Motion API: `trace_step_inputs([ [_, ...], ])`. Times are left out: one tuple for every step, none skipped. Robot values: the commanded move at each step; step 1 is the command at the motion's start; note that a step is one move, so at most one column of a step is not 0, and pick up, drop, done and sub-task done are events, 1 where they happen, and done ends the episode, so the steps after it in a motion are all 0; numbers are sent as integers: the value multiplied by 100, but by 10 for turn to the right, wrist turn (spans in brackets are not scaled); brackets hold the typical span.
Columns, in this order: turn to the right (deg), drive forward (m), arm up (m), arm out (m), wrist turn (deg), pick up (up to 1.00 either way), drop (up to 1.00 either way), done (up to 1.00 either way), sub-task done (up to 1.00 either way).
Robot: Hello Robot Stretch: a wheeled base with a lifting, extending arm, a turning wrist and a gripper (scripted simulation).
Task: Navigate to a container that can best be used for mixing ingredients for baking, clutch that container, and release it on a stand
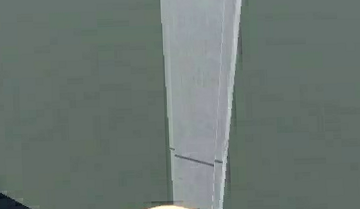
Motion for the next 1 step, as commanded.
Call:
trace_step_inputs([
  [-150,0,0,0,0,0,0,0,0],
])
